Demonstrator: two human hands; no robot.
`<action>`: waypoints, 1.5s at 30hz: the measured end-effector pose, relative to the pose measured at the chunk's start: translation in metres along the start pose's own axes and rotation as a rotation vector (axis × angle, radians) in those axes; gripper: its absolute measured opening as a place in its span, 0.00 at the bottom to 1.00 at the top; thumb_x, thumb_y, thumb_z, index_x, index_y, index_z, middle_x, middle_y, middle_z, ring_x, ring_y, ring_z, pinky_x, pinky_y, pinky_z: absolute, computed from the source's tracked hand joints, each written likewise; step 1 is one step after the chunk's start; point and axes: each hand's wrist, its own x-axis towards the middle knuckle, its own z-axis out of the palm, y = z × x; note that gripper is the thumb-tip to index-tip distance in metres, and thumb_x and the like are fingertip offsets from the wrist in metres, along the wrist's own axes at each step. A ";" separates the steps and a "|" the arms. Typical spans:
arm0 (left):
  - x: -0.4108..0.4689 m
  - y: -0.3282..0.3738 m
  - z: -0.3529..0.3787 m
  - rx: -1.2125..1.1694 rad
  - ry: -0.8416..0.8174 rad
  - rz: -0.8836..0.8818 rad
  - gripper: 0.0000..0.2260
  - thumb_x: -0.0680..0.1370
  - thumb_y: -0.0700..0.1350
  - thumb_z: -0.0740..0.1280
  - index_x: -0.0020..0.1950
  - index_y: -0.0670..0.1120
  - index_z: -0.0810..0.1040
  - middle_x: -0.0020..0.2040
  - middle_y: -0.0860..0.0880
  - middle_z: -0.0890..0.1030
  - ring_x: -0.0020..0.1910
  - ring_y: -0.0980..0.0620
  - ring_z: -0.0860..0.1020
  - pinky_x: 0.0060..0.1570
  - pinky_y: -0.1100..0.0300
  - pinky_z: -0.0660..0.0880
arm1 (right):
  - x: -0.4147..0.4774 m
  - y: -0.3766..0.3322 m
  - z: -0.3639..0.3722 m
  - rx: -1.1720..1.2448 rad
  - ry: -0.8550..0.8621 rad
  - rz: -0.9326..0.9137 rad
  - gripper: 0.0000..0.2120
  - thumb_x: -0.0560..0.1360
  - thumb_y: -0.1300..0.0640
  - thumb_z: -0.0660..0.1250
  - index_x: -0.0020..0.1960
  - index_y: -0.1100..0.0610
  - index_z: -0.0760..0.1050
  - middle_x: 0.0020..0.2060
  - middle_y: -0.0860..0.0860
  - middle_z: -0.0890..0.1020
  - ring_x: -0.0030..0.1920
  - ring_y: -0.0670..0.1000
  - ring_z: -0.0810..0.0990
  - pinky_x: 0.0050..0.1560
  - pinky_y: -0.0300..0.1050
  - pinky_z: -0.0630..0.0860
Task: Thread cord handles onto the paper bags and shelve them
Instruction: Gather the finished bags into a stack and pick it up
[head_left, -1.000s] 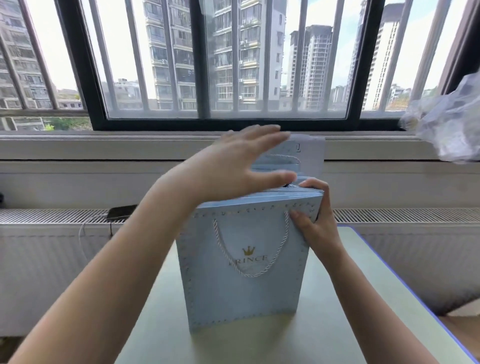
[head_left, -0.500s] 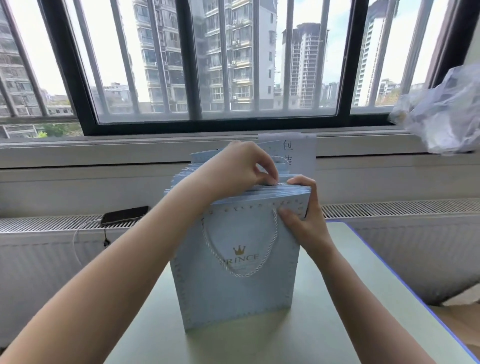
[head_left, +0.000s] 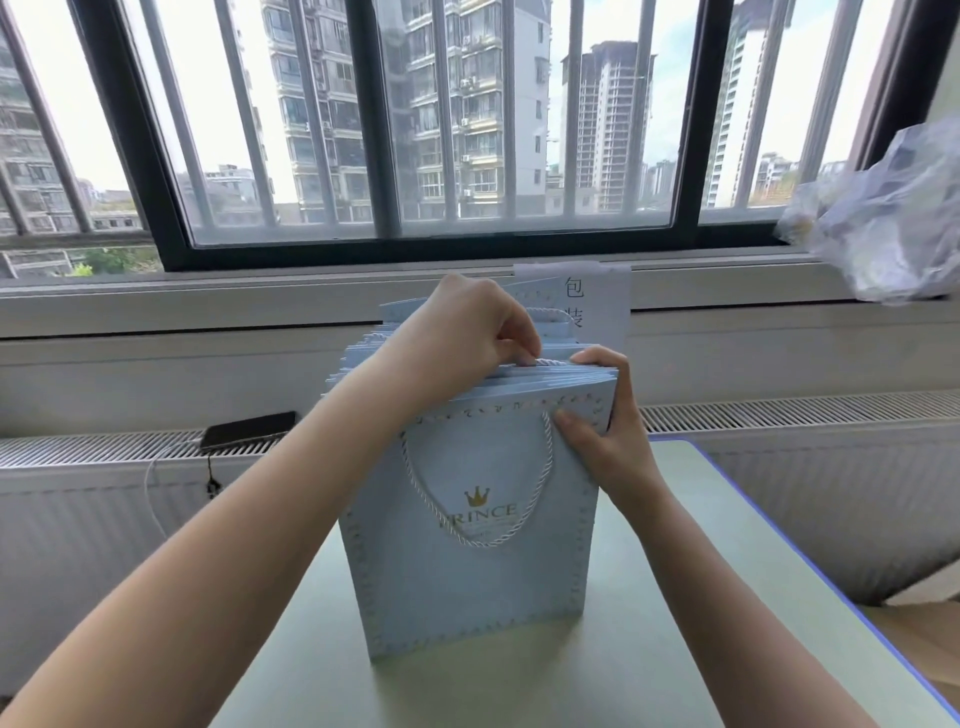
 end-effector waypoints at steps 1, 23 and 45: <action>0.001 0.001 0.002 0.018 -0.016 0.017 0.05 0.74 0.40 0.71 0.45 0.48 0.86 0.40 0.54 0.84 0.35 0.68 0.74 0.42 0.83 0.63 | 0.000 0.000 0.000 0.004 -0.002 -0.003 0.17 0.65 0.48 0.68 0.49 0.35 0.67 0.45 0.33 0.73 0.42 0.39 0.75 0.38 0.36 0.76; -0.012 0.000 -0.006 0.051 -0.136 -0.036 0.28 0.73 0.28 0.53 0.51 0.58 0.80 0.57 0.60 0.69 0.61 0.58 0.65 0.59 0.62 0.60 | 0.000 0.002 0.001 0.004 -0.017 0.014 0.18 0.66 0.48 0.68 0.52 0.39 0.65 0.49 0.47 0.72 0.43 0.40 0.77 0.39 0.37 0.77; 0.021 -0.072 -0.028 -0.099 -0.477 -0.385 0.41 0.67 0.77 0.39 0.72 0.61 0.66 0.73 0.49 0.66 0.69 0.49 0.66 0.68 0.47 0.59 | 0.001 0.005 0.001 -0.044 0.000 0.038 0.19 0.66 0.48 0.68 0.52 0.35 0.65 0.46 0.32 0.75 0.45 0.39 0.77 0.41 0.37 0.77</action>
